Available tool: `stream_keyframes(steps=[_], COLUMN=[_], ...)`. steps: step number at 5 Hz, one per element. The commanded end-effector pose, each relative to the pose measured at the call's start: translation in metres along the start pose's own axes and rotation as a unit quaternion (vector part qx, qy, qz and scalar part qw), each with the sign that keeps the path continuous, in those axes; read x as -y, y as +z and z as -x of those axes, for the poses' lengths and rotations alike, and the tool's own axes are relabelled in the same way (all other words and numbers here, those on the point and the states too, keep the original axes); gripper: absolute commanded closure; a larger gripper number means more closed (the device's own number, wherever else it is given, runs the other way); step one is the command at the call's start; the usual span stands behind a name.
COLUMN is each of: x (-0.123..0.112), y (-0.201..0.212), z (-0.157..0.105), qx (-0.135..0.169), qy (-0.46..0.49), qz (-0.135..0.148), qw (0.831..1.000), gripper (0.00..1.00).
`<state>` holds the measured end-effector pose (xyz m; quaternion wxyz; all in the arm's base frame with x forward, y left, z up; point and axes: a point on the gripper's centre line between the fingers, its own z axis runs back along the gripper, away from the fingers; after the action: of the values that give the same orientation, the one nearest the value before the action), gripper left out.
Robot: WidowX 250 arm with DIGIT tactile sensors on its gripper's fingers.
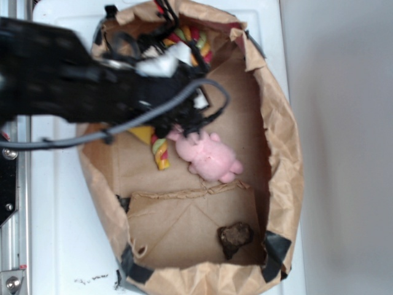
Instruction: Grab the multicolored rope.
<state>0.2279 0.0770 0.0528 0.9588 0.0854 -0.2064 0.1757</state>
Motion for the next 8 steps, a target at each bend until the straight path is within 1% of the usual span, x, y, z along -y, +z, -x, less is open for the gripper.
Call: stream_keyframes(steps=[1,2,3,5,6,7,8], x=[0.02,0.026,0.032,0.043,0.056,0.069,0.076], y=[0.061,0.078,0.075,0.093,0.1,0.113,0.127], z=[-0.017,-0.026,-0.035,-0.048,-0.057,-0.061,-0.065], qx=[-0.023,-0.021,-0.017,-0.006,-0.009,-0.017,0.005], qy=[-0.074,-0.076,-0.074,-0.092,-0.117,-0.15,-0.174], qz=[0.066,0.089,0.081,0.102,0.094,0.095,0.095], qw=[0.995,0.993,0.994,0.99,0.989,0.984,0.98], gripper=[1.0,1.0,1.0,1.0,1.0,1.0,1.0])
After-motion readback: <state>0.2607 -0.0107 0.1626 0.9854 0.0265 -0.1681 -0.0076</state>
